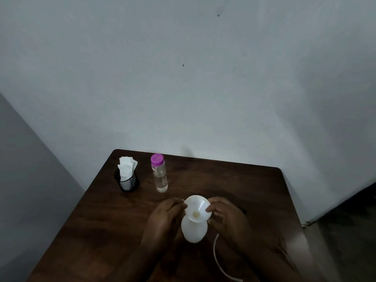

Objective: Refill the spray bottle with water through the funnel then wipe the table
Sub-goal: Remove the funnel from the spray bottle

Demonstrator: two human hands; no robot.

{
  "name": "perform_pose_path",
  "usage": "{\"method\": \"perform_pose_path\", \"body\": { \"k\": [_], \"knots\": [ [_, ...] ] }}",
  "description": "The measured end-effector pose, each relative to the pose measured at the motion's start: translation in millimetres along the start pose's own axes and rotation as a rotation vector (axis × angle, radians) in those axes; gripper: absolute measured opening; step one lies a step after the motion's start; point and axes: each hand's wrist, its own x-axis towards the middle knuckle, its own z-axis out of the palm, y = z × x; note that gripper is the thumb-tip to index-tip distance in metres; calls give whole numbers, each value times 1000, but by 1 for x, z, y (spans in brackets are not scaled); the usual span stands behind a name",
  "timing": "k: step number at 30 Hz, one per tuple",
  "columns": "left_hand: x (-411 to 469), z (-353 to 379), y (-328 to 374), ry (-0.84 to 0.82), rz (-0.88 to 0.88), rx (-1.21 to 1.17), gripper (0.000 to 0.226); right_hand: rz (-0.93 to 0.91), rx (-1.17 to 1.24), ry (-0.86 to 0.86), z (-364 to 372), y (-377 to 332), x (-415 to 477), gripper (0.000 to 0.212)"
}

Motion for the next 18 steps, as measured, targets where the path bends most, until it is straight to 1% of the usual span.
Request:
{"method": "perform_pose_path", "body": {
  "k": [2,5,8,11,14,18],
  "knots": [
    [2,2,-2,16,-22,2,28,0,20,11,-2,-4,1,21],
    [6,2,0,46,-54,-7,33,2,29,19,-6,-9,5,20],
    [8,0,3,93,-52,-12,31,-11,0,25,-5,-8,9,22],
    [6,3,1,100,-55,-22,31,15,9,25,-4,-6,8,26],
    [7,3,3,123,-71,-32,30,9,20,31,-4,-7,6,24],
    [15,0,9,147,-125,-57,27,60,105,54,-7,-13,12,27]
  ]
}}
